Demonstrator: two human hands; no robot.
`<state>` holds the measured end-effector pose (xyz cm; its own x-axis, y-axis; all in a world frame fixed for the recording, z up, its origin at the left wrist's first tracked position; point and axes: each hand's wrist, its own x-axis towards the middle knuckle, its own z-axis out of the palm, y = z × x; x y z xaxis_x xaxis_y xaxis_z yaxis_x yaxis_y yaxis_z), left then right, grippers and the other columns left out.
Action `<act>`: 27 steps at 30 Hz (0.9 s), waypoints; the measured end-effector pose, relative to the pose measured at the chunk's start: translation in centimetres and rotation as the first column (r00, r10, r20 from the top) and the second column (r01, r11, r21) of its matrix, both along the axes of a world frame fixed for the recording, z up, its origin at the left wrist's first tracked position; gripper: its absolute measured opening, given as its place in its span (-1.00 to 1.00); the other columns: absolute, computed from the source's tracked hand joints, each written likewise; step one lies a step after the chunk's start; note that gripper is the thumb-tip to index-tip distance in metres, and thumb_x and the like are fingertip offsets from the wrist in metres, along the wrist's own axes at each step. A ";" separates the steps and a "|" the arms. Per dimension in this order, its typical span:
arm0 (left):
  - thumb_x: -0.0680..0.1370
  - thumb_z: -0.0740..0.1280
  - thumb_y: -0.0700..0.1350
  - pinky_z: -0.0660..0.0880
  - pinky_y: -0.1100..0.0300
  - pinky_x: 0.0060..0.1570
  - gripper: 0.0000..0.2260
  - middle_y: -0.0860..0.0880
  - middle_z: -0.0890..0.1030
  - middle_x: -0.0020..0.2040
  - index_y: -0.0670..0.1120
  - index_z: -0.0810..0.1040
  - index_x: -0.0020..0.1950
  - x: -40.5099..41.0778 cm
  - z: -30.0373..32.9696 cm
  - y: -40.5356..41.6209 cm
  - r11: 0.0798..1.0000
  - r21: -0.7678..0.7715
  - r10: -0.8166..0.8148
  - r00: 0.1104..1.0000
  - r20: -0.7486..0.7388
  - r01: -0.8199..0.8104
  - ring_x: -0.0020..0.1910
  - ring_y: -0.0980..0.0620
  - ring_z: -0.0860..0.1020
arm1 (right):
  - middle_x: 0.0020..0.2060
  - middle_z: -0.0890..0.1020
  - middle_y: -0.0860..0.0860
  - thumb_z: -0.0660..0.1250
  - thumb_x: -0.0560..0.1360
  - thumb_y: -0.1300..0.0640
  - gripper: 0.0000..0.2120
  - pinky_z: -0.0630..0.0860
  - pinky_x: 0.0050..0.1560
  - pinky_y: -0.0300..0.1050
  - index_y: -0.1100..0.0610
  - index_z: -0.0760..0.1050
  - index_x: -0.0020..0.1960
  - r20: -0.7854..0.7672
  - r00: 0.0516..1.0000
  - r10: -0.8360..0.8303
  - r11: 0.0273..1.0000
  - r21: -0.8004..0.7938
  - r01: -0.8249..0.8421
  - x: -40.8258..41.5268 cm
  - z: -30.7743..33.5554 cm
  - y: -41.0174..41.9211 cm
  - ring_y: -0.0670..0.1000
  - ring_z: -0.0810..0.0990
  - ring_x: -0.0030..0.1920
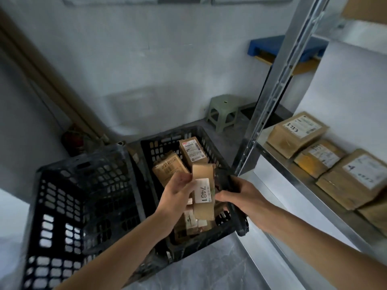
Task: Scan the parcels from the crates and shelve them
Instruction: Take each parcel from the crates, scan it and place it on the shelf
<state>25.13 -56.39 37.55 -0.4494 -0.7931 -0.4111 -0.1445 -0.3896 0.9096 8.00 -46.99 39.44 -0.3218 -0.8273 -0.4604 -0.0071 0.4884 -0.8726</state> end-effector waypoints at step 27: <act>0.58 0.15 -0.37 0.65 -0.11 0.06 -0.52 -0.04 0.62 0.20 0.09 0.49 0.37 4.6 1.6 7.1 0.989 -0.004 -0.146 0.987 -0.065 0.146 0.08 -0.06 0.68 | 0.05 0.71 -0.14 0.59 0.41 0.07 -0.61 0.58 0.12 -0.12 -0.11 0.61 0.20 -0.081 0.993 -0.081 0.997 -0.016 0.079 4.3 -0.8 7.3 -0.07 0.65 0.13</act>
